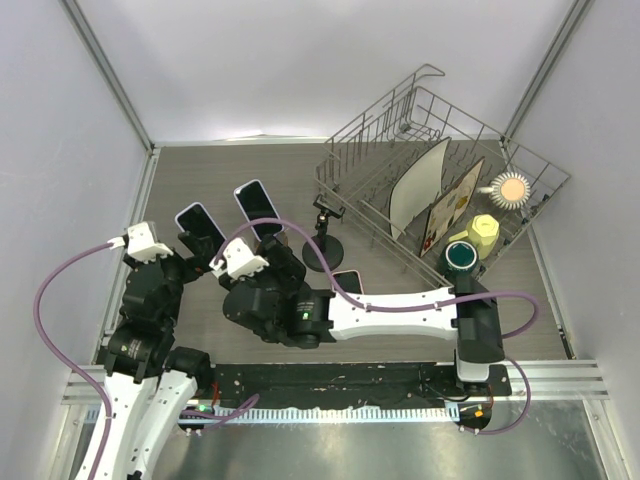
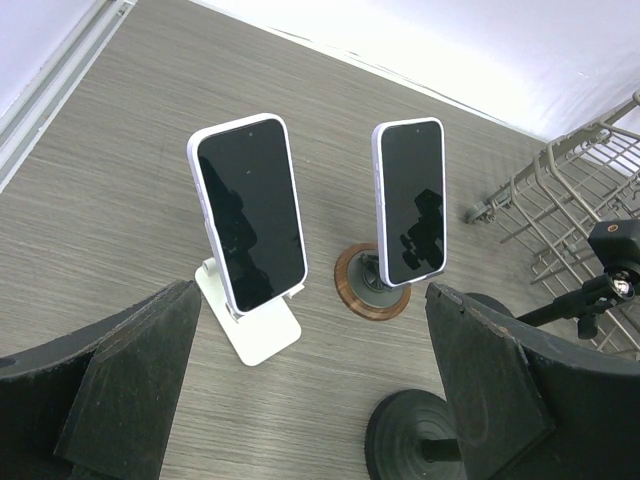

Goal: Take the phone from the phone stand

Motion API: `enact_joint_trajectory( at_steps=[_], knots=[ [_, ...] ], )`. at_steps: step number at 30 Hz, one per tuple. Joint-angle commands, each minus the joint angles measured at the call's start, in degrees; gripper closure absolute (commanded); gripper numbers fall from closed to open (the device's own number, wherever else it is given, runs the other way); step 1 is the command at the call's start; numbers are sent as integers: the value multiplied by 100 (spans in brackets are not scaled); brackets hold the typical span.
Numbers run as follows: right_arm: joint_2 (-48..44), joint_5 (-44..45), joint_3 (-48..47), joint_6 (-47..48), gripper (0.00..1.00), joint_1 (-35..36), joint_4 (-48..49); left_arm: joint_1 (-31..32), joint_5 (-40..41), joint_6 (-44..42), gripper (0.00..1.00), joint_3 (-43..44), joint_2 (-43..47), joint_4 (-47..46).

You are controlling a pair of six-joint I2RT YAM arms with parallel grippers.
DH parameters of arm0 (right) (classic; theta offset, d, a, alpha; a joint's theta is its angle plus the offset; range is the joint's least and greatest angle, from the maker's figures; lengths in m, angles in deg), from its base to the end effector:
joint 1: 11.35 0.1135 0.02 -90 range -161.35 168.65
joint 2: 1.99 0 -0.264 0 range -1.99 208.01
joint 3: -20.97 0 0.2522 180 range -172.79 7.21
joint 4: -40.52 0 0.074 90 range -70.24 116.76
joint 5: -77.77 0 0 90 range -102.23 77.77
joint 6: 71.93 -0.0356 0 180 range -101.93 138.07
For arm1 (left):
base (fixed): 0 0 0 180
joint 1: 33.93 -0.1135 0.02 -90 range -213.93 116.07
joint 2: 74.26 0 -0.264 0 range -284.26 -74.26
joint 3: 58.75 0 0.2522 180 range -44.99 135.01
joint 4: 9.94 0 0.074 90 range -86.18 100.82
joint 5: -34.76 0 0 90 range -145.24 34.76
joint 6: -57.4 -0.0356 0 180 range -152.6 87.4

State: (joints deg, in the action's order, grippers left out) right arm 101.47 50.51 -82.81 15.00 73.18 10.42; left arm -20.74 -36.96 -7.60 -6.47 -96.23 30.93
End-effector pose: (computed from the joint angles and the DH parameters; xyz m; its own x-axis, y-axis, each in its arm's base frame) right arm 0.0708 0.4071 0.3268 -0.0678 -0.4502 -0.8903 -0.3793 0.8370 -0.3944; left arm 0.0988 -0.0117 0.3198 -0.1264 -0.3825 -0.9153 -0.1511 0.9193 -0.3634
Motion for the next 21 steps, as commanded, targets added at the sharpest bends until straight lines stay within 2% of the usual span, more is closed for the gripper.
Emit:
enact_joint_trajectory(
  at_steps=[1, 6, 9, 10, 12, 18, 21],
  knots=[
    [157, 854, -297, 79, 17, 11, 113, -27, 53, -100, 0, -11, 62, -92],
    [218, 1065, -113, 131, 24, -33, 262, -45, -53, -91, 0, -20, 27, -101],
    [175, 1047, -7, 140, 33, -86, 280, -45, -175, -91, 0, -20, -8, -136],
    [114, 1030, 36, 131, 40, -112, 280, -45, -228, -117, 0, -38, -17, -154],
    [8, 951, 238, 201, 48, -130, 368, -45, -447, -144, 0, -64, -35, -198],
    [-704, 319, 1099, 684, 77, -139, 1211, -53, -1326, -355, 0, -152, -271, -514],
    [-1073, -76, 1486, 729, 86, -218, 1527, -53, -2054, -460, 0, -213, -412, -716]
  ],
)
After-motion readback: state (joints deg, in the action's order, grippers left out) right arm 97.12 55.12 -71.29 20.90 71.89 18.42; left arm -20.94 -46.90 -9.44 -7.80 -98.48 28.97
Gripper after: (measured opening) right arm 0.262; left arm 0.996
